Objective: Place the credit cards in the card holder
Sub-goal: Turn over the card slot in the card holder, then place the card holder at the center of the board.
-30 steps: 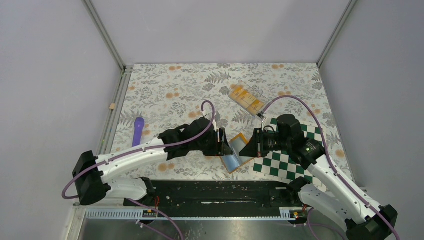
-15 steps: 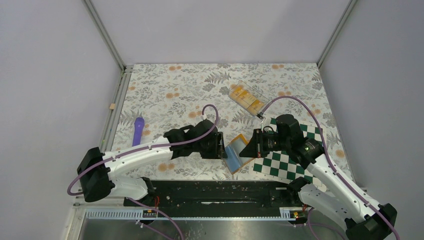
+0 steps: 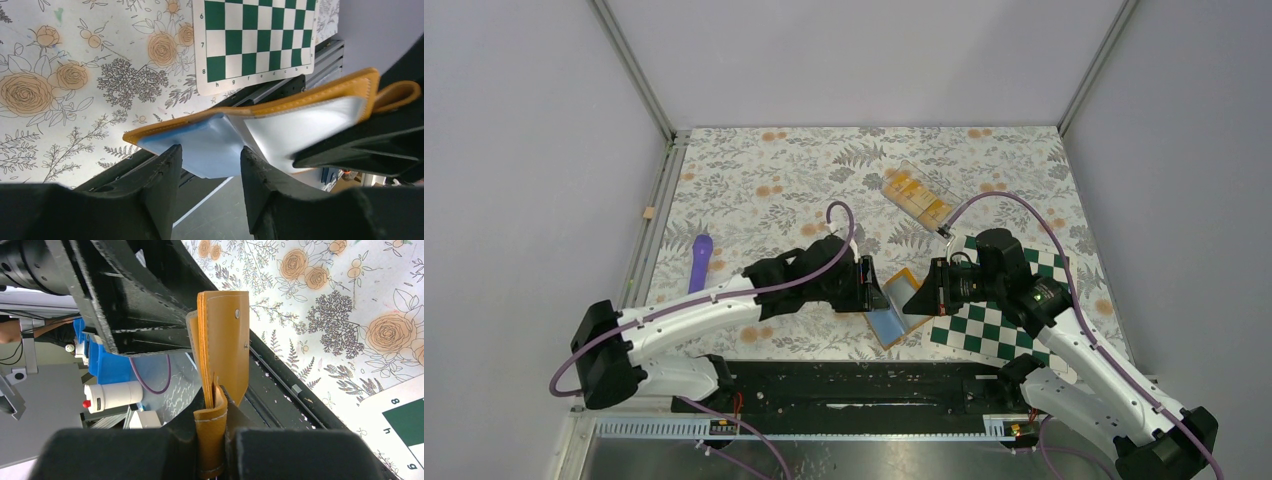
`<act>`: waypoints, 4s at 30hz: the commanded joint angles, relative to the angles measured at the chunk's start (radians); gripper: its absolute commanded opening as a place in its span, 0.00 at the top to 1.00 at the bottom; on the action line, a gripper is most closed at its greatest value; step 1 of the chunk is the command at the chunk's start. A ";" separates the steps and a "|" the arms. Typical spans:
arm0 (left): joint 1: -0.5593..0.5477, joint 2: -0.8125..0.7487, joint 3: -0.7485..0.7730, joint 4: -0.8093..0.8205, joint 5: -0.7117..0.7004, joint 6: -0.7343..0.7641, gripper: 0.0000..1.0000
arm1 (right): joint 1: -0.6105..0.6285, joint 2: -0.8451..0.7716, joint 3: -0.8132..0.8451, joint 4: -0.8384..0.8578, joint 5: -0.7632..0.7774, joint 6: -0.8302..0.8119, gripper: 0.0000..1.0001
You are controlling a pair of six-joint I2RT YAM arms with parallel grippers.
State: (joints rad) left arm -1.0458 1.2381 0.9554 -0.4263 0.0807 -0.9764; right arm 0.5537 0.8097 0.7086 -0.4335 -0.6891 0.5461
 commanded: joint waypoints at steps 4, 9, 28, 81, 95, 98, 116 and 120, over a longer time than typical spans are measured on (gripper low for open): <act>-0.011 0.068 0.060 -0.059 -0.061 -0.022 0.58 | 0.006 -0.004 0.006 0.007 0.005 -0.017 1.00; -0.012 0.073 0.044 -0.063 -0.069 -0.035 0.62 | 0.006 -0.003 0.004 0.006 0.000 -0.018 1.00; -0.013 -0.011 -0.016 0.091 -0.036 -0.074 0.58 | 0.006 0.010 -0.016 0.021 -0.020 -0.017 1.00; 0.088 -0.265 -0.151 0.161 0.018 -0.016 0.35 | 0.056 0.292 -0.151 0.515 0.006 0.166 1.00; 0.101 -0.264 -0.127 0.071 0.007 0.025 0.35 | 0.158 0.417 -0.293 0.732 0.374 0.380 0.98; 0.102 -0.259 -0.123 0.072 0.006 0.025 0.35 | 0.163 0.367 -0.311 0.617 0.421 0.387 0.79; 0.102 -0.230 -0.085 -0.026 -0.027 0.071 0.34 | 0.163 0.163 -0.137 -0.002 0.683 0.223 0.01; 0.102 -0.220 -0.083 -0.057 -0.039 0.070 0.34 | 0.163 0.191 -0.091 0.016 0.643 0.145 0.18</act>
State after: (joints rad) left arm -0.9470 1.0054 0.8261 -0.4572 0.0727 -0.9237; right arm 0.7109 0.9859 0.5488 -0.3737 -0.0681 0.7940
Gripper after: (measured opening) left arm 0.658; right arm 0.940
